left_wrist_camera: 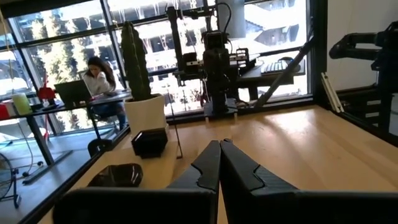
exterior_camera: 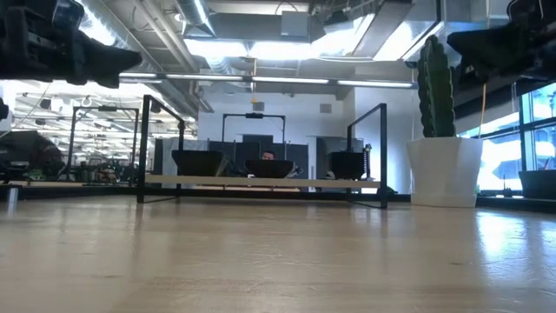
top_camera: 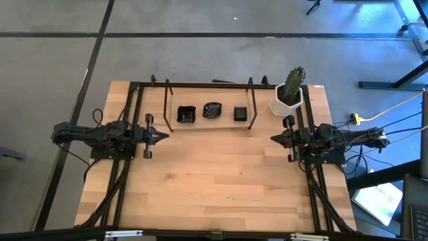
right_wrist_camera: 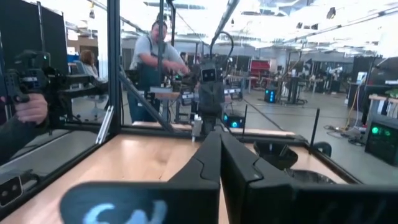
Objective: Pick & Place Mini shaped plates
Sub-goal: Return to Home Position
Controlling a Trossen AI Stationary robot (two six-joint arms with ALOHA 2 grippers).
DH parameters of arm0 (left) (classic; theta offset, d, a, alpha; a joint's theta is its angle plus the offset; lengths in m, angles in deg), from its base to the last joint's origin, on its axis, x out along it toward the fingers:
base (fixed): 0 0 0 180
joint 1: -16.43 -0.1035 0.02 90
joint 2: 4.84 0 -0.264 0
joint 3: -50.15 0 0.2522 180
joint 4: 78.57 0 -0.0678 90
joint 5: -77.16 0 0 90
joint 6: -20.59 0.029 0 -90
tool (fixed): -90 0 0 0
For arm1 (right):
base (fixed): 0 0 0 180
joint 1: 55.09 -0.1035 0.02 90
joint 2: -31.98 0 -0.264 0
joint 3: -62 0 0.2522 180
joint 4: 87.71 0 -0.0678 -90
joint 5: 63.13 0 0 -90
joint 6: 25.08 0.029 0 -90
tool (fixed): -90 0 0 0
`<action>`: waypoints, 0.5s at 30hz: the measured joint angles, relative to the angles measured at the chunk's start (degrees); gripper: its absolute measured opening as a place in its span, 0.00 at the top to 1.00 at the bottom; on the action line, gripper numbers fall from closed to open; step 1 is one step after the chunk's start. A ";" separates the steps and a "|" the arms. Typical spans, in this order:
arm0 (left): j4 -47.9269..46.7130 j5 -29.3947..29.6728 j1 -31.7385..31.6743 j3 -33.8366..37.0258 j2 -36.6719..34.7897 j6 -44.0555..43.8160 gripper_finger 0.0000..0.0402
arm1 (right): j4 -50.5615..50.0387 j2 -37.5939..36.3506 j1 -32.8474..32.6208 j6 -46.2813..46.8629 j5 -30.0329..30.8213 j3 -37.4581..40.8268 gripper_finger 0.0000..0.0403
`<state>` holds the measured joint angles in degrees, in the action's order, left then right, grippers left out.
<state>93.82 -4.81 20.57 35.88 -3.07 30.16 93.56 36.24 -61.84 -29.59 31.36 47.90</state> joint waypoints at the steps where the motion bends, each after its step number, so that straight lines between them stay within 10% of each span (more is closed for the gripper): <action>1: -0.73 0.01 0.00 0.00 -0.29 -0.01 1.00 | -0.63 -0.22 0.00 0.01 0.00 0.00 1.00; 15: -3.74 -4.00 0.00 0.02 -1.76 -1.77 0.99 | -1.18 -0.30 0.00 0.62 -0.04 0.00 0.99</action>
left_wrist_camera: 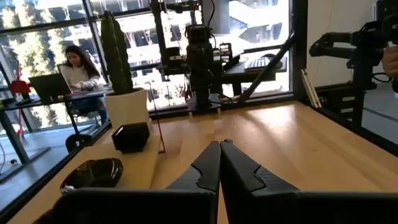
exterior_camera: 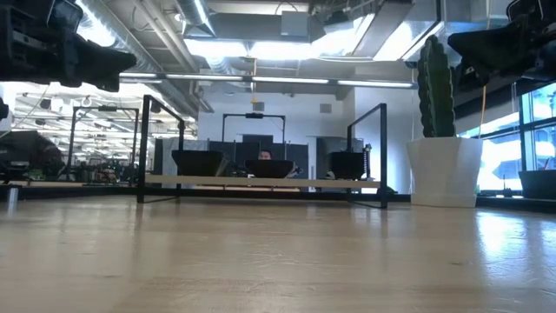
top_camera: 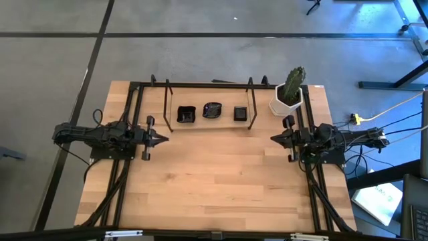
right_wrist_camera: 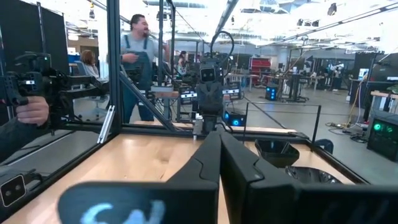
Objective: Pick & Place Mini shaped plates
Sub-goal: Return to Home Position
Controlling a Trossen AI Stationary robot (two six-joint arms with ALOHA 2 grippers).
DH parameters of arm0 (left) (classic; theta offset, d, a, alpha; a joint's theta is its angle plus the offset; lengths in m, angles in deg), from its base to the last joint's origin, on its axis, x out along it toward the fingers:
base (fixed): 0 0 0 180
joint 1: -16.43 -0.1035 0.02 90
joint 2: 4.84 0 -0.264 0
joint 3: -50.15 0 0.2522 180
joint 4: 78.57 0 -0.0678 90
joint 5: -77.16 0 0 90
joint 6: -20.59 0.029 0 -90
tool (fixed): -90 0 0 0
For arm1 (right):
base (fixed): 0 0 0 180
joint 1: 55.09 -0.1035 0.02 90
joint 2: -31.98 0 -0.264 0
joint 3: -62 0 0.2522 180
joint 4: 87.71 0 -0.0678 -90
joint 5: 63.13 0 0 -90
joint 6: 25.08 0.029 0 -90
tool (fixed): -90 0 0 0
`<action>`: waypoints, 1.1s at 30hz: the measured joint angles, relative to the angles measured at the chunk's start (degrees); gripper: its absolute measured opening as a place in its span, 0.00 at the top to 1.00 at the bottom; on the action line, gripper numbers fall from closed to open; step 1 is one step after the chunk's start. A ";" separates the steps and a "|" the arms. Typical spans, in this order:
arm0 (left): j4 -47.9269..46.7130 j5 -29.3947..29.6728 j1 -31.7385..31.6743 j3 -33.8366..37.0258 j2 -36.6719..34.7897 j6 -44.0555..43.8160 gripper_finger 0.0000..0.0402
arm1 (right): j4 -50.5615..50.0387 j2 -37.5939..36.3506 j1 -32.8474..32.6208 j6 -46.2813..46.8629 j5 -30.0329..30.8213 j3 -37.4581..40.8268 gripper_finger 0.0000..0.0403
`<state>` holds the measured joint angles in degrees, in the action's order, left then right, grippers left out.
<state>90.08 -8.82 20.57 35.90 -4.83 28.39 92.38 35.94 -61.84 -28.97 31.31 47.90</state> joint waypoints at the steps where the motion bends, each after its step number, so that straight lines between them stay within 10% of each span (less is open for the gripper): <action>1: -0.06 -0.13 0.00 0.00 0.00 -0.40 0.99 | -0.02 0.00 0.00 0.36 0.00 0.00 0.99; 33: -0.72 2.09 0.00 0.00 -0.02 -1.06 0.99 | -12.01 0.02 0.00 0.42 0.93 -0.07 0.95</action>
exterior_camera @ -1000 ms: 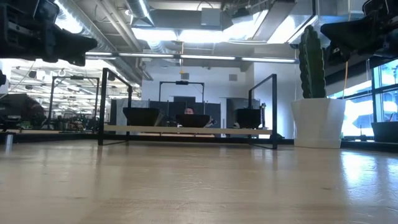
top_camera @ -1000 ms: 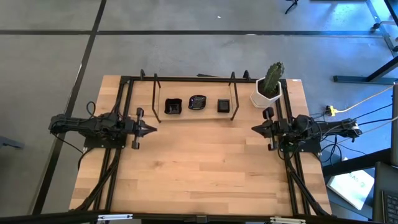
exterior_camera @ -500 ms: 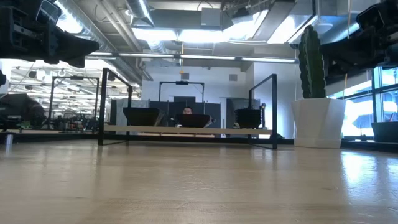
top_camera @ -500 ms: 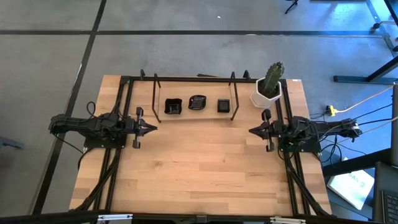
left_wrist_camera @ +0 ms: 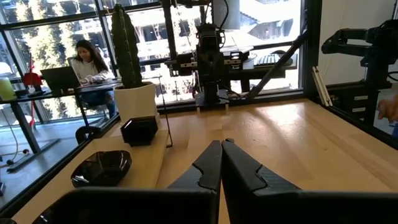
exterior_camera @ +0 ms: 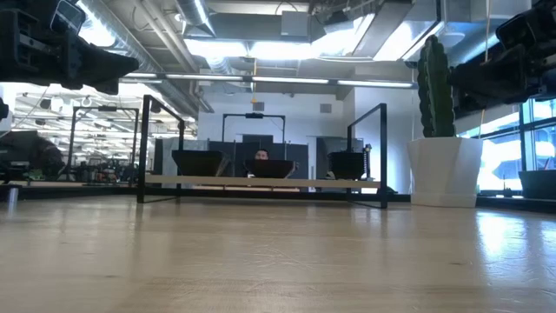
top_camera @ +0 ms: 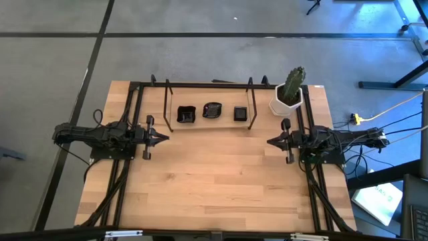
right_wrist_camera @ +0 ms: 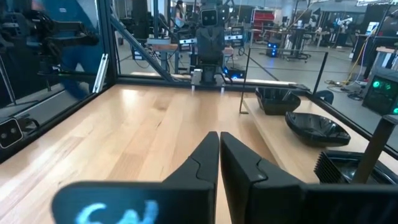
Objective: Pick & Place Mini shaped plates
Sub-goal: Return to Home Position
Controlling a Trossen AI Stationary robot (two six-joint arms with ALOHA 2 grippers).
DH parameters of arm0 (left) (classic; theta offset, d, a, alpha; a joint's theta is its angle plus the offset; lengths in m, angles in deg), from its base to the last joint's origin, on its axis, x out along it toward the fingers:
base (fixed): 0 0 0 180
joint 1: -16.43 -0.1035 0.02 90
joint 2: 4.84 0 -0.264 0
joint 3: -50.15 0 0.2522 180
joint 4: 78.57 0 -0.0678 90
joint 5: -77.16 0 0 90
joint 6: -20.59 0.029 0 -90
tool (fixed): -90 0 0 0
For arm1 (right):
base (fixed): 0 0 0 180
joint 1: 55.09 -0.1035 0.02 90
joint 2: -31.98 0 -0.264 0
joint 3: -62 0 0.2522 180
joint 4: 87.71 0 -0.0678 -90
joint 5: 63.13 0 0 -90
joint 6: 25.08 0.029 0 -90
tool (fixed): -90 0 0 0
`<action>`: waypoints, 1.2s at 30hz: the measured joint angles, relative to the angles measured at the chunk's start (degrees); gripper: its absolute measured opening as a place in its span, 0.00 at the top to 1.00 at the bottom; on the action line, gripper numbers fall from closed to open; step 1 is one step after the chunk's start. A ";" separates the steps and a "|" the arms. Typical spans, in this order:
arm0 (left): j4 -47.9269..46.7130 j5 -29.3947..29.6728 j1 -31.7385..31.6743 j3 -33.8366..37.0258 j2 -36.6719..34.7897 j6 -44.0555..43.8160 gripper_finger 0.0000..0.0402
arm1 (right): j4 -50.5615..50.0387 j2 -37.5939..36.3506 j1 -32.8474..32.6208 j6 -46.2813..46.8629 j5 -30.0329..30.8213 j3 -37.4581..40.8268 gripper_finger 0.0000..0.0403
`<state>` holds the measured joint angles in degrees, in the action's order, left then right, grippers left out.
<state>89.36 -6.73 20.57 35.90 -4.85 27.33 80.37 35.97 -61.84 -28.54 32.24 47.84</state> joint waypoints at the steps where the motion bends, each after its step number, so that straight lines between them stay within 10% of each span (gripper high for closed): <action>1: 0.00 0.00 0.00 0.00 0.00 0.00 0.99 | -0.01 -0.02 0.00 0.00 0.01 0.00 0.95; 36: 0.00 0.02 0.00 0.00 0.00 0.00 0.99 | 0.03 -0.02 0.00 -0.01 0.00 0.00 0.95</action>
